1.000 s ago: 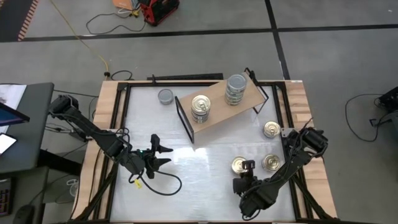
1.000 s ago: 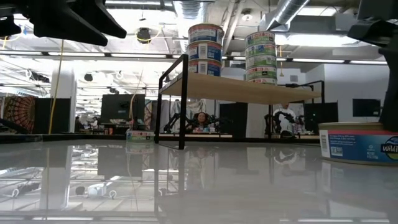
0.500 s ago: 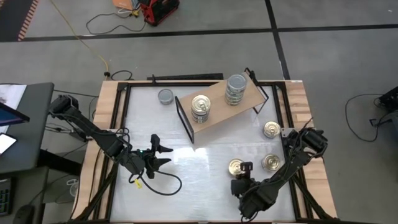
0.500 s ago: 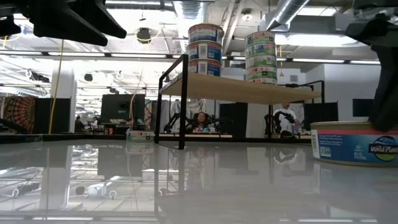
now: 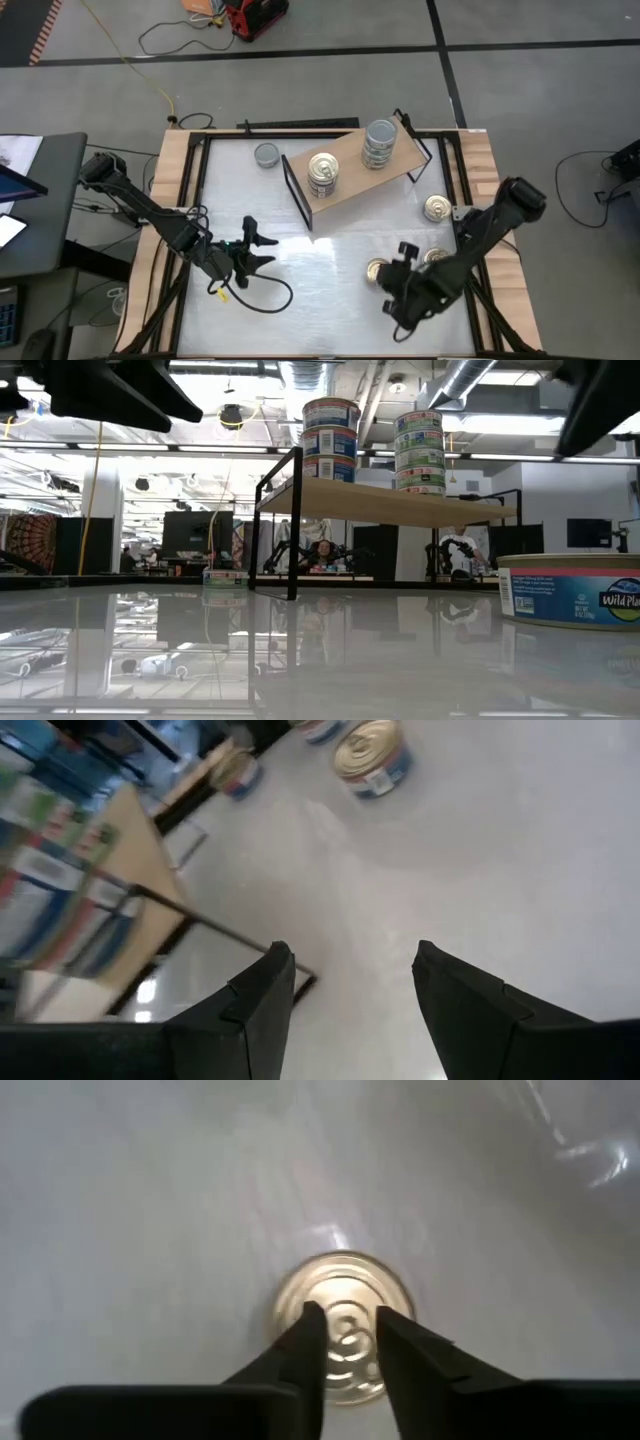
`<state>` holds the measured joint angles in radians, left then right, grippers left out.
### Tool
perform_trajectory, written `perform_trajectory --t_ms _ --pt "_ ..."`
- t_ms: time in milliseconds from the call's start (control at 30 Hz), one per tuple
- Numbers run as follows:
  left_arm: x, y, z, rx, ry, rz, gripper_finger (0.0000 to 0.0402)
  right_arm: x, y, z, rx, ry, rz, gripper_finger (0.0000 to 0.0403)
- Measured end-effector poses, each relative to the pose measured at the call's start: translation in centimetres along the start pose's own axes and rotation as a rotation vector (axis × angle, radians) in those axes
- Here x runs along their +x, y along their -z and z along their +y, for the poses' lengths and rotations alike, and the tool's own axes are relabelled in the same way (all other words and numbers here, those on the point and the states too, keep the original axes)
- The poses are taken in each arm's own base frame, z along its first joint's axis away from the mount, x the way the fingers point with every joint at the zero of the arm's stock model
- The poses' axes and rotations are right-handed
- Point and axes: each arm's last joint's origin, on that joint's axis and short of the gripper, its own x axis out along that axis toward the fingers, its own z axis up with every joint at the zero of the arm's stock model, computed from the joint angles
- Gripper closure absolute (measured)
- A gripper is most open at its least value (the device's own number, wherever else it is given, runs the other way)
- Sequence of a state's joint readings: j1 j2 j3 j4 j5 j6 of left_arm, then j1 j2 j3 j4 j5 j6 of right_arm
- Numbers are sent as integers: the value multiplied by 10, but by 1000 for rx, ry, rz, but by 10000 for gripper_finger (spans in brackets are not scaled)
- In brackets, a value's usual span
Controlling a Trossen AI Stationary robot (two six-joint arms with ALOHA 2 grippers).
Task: Stack canned seafood by type on shelf
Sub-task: Stack the blue tuna can on top of the blue tuna can
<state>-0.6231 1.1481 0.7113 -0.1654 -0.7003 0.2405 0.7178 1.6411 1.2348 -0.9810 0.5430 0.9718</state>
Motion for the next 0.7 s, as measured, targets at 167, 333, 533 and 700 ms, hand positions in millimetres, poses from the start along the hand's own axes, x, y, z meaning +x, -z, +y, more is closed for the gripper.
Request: perform_trajectory --t_ms 167,333,533,700 --pt "0 -2 -4 -112 151 -36 207 21 -5 -25 39 -91 104 238" --pt "-2 -9 -7 -169 291 -113 207 28 -11 -47 62 -138 105 243" --pt "-2 -12 -6 -145 286 -149 207 38 -9 -59 81 -202 186 272" --pt "-3 -19 -3 -170 276 -222 207 54 -2 -66 98 -197 237 291"
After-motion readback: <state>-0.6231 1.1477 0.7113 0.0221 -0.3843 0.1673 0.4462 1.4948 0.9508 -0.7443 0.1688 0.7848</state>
